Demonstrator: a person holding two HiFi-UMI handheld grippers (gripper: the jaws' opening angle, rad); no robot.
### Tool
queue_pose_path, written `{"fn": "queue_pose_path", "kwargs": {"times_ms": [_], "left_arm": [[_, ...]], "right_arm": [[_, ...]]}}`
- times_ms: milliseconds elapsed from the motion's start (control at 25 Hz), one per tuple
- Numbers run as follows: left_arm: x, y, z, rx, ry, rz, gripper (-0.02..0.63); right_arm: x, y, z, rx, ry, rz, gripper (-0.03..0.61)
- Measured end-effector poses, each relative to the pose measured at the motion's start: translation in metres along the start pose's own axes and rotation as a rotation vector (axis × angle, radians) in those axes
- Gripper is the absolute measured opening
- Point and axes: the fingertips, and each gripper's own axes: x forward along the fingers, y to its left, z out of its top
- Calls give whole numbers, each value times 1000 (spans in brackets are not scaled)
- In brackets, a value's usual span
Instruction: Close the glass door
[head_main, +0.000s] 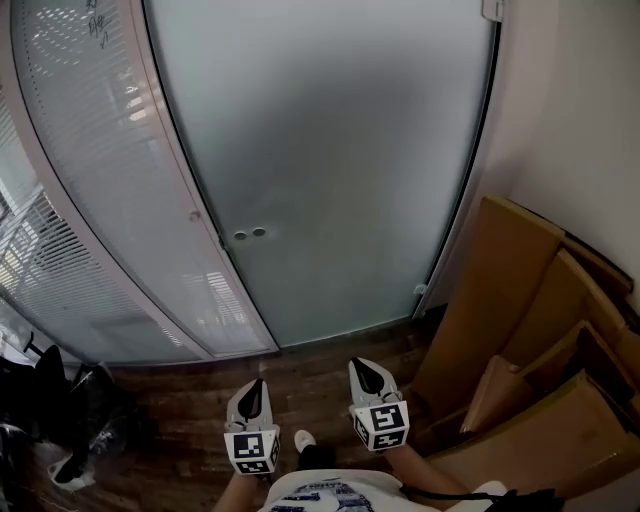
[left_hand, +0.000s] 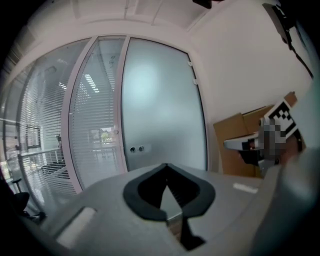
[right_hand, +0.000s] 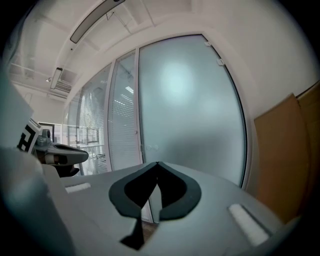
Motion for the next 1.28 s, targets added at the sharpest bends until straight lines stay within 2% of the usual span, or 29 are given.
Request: {"fn": "queue_pose_path", "kwargs": {"times_ms": [440,760,1280], "left_arm": [[-90,-62,-13,16,24,46,3],[-139,-72,-17,33,47,65,3],[-229,-79,-34,20,28,26,3]], "right_arm": [[-93,10,-23,7,28,71,8],[-129,37,-31,24,31,106,8],[-214,89,-48,11,27,52,8]]}}
